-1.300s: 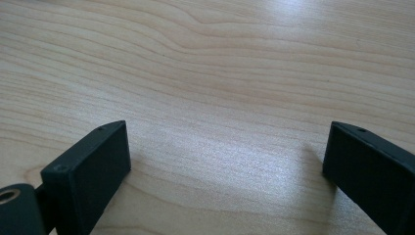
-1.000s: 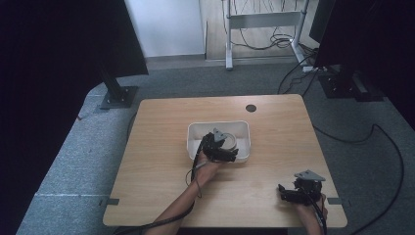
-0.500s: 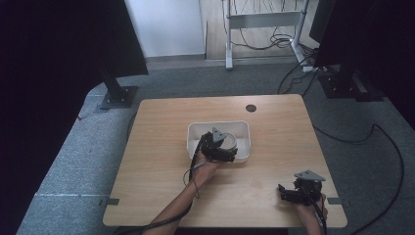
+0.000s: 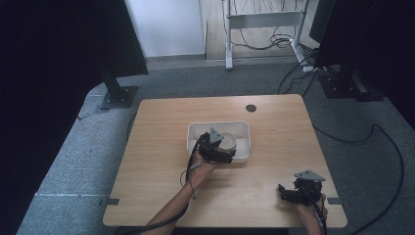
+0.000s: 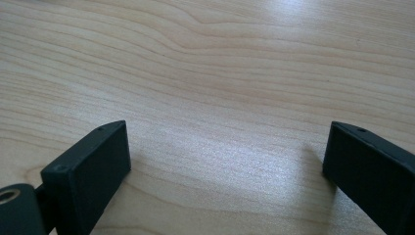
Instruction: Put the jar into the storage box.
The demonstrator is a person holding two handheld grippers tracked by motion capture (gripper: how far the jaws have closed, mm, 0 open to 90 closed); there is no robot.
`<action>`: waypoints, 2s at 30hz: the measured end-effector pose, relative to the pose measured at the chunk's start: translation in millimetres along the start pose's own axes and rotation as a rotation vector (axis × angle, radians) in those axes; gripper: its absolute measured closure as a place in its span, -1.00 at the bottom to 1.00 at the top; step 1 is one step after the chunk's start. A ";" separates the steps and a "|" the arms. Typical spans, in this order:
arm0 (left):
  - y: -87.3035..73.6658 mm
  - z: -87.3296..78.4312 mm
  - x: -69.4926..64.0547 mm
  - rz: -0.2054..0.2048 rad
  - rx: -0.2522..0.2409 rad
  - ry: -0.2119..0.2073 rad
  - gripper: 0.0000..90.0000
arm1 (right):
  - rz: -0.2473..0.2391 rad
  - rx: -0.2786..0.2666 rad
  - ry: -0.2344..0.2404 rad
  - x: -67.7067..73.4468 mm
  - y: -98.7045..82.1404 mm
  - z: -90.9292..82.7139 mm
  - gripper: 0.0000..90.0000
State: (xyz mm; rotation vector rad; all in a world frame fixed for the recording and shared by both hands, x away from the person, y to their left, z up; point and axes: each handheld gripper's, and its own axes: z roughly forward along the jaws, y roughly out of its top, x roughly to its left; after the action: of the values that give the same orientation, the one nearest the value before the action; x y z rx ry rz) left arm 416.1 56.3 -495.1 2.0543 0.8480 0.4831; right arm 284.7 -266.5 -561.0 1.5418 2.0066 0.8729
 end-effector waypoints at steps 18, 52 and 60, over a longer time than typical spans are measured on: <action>2.3 -23.6 -0.1 0.023 -0.027 -0.062 -0.94 | 0.000 0.000 0.000 0.0 0.0 0.0 -0.93; -19.0 -62.8 11.1 0.052 -0.043 -0.124 -0.93 | 0.000 0.000 0.000 0.0 0.0 0.0 -0.93; -23.2 -73.2 13.9 0.062 -0.051 -0.130 -0.93 | -0.001 0.000 0.000 0.0 0.0 0.0 -0.93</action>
State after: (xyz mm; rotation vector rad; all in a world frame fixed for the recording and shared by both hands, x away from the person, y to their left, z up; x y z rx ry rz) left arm 372.7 116.8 -471.7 2.0453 0.6900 0.3967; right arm 284.7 -266.4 -561.0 1.5408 2.0066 0.8729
